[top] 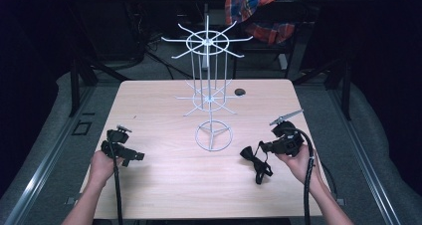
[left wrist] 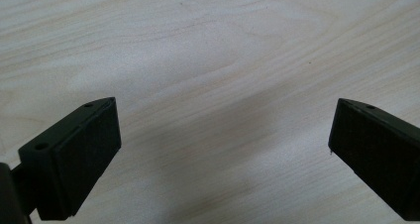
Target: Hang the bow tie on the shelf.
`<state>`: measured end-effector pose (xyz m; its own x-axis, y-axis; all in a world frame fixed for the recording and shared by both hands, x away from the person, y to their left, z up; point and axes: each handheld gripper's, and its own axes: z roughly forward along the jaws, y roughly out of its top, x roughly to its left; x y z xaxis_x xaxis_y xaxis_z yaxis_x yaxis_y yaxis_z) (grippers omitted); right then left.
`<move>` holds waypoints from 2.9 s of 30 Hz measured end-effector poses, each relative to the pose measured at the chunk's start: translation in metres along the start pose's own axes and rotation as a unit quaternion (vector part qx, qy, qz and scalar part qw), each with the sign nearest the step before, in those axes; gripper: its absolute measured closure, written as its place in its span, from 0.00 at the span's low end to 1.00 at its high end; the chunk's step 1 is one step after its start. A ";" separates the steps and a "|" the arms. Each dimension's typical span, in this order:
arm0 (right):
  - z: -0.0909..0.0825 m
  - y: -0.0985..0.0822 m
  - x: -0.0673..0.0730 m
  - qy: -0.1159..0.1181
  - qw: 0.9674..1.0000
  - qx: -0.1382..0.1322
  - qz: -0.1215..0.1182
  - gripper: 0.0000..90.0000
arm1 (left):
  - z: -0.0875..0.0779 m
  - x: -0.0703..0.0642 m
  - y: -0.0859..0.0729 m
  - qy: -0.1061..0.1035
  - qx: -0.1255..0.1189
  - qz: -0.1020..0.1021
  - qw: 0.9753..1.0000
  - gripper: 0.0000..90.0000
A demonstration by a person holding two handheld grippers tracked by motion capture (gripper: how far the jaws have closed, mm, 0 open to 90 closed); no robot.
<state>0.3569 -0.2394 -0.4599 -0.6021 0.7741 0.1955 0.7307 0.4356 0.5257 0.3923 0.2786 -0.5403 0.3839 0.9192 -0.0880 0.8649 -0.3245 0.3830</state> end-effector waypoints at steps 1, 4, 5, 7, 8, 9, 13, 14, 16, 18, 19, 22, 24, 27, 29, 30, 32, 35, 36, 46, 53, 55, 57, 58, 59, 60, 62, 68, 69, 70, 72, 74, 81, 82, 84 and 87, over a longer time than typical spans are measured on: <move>0.000 0.000 0.000 -0.003 1.000 0.001 -0.001 0.99 | 0.000 0.000 0.000 -0.001 0.001 0.000 1.000 0.00; -0.001 0.001 -0.001 -0.002 1.000 0.004 0.002 0.99 | 0.000 0.001 0.000 -0.002 0.000 -0.002 1.000 0.00; -0.001 0.001 -0.001 -0.003 1.000 0.003 0.001 0.99 | 0.000 0.001 0.000 -0.004 -0.001 -0.003 1.000 0.00; -0.003 0.002 -0.002 -0.006 1.000 -0.002 0.003 0.99 | -0.001 0.001 0.000 -0.009 -0.005 -0.004 1.000 0.00; -0.003 0.002 -0.002 -0.006 1.000 -0.002 0.003 0.99 | -0.001 0.001 0.000 -0.009 -0.005 -0.004 1.000 0.00; -0.005 0.003 -0.003 -0.008 1.000 0.000 0.002 0.99 | -0.001 0.001 0.000 -0.009 -0.006 -0.004 1.000 0.00; -0.006 0.007 -0.003 -0.009 1.000 -0.003 0.002 0.99 | -0.001 0.001 0.000 -0.009 -0.005 -0.005 1.000 0.00; -0.007 0.008 -0.004 -0.008 1.000 0.001 0.000 0.99 | -0.001 0.001 0.000 -0.009 -0.005 -0.005 1.000 0.00; -0.006 0.009 -0.005 -0.012 1.000 -0.001 0.001 0.99 | -0.001 0.001 0.000 -0.009 -0.005 -0.005 1.000 0.00; -0.008 0.011 -0.006 -0.020 1.000 0.005 -0.005 0.99 | -0.001 0.001 -0.001 -0.008 -0.004 -0.004 1.000 0.00; -0.007 0.012 -0.005 -0.012 1.000 -0.004 0.000 0.99 | -0.001 0.001 -0.001 -0.008 -0.005 -0.004 1.000 0.00; -0.007 0.014 -0.006 -0.012 1.000 -0.003 -0.003 0.99 | -0.001 0.001 -0.001 -0.008 -0.006 -0.005 1.000 0.00; -0.007 0.017 -0.006 -0.008 1.000 -0.007 -0.001 0.99 | -0.001 0.001 -0.001 -0.008 -0.005 -0.005 1.000 0.00; -0.008 0.020 -0.006 -0.009 1.000 -0.008 0.000 0.99 | 0.000 0.001 -0.001 -0.009 -0.005 -0.005 1.000 0.00; -0.008 0.021 -0.006 -0.010 1.000 -0.011 0.000 0.99 | 0.000 0.001 -0.001 -0.009 -0.005 -0.005 1.000 0.00; -0.008 0.022 -0.006 -0.011 1.000 -0.010 0.000 0.99 | 0.000 0.001 -0.001 -0.010 -0.005 -0.006 1.000 0.00; -0.008 0.025 -0.006 -0.009 1.000 -0.012 0.000 0.99 | 0.000 0.001 -0.001 -0.009 -0.006 -0.006 1.000 0.00; -0.008 0.028 -0.007 -0.008 1.000 -0.015 0.000 0.99 | 0.000 0.000 -0.001 -0.010 -0.005 -0.006 1.000 0.00; -0.008 0.028 -0.007 -0.008 1.000 -0.015 0.000 0.99 | 0.000 0.000 -0.001 -0.010 -0.005 -0.006 1.000 0.00; -0.008 0.045 -0.010 -0.007 1.000 -0.028 0.002 0.99 | 0.000 0.000 -0.001 -0.008 -0.002 -0.005 1.000 0.00; -0.009 0.057 -0.014 -0.011 0.999 -0.033 0.004 0.99 | 0.001 0.000 0.000 -0.009 -0.001 -0.003 1.000 0.00; -0.010 0.060 -0.014 -0.012 0.999 -0.032 0.003 0.99 | 0.001 0.000 0.000 -0.009 -0.002 -0.003 1.000 0.00; -0.012 0.064 -0.015 -0.013 0.999 -0.037 0.002 0.99 | 0.001 0.000 0.000 -0.009 -0.002 -0.002 1.000 0.00; -0.012 0.064 -0.015 -0.013 0.999 -0.037 0.002 0.99 | 0.001 0.000 0.000 -0.009 -0.002 -0.002 1.000 0.00; -0.012 0.065 -0.015 -0.015 0.999 -0.038 0.003 0.99 | 0.001 -0.001 0.000 -0.009 -0.003 -0.003 1.000 0.00; -0.012 0.066 -0.016 -0.015 0.999 -0.040 0.003 0.99 | 0.001 -0.001 0.000 -0.009 -0.003 -0.003 1.000 0.00; -0.013 0.069 -0.016 -0.015 0.999 -0.040 0.002 0.99 | 0.002 -0.001 0.000 -0.009 -0.005 -0.002 1.000 0.00; -0.013 0.075 -0.016 -0.016 0.999 -0.041 0.001 0.99 | 0.001 -0.001 0.000 -0.009 -0.003 -0.002 1.000 0.00; -0.013 0.076 -0.017 -0.015 0.999 -0.041 0.000 0.99 | 0.001 -0.001 0.000 -0.010 -0.002 -0.001 1.000 0.00; -0.013 0.076 -0.017 -0.016 0.999 -0.043 -0.001 0.99 | 0.001 -0.001 0.000 -0.009 -0.003 -0.001 1.000 0.00; -0.013 0.079 -0.016 -0.015 0.999 -0.044 0.000 0.99 | 0.001 -0.001 0.001 -0.011 -0.001 -0.001 1.000 0.00; -0.013 0.081 -0.016 -0.014 0.999 -0.043 -0.001 0.99 | 0.001 -0.001 0.001 -0.010 -0.001 0.000 1.000 0.00; -0.014 0.089 -0.014 -0.015 0.999 -0.045 -0.005 0.99 | 0.002 -0.002 0.001 -0.010 -0.001 0.002 1.000 0.00; -0.014 0.089 -0.014 -0.015 0.999 -0.045 -0.005 0.99 | 0.002 -0.002 0.001 -0.010 -0.001 0.002 1.000 0.00; -0.015 0.090 -0.014 -0.016 0.999 -0.044 -0.006 0.99 | 0.002 -0.002 0.001 -0.010 -0.001 0.002 1.000 0.00; -0.016 0.092 -0.015 -0.016 0.999 -0.046 -0.004 0.99 | 0.001 -0.002 0.001 -0.010 -0.001 0.002 1.000 0.00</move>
<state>0.4278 -0.2185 -0.4013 -0.5959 0.7857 0.1661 0.6927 0.3982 0.6014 0.3928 0.2764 -0.5411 0.3947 0.9128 -0.1050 0.8625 -0.3286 0.3849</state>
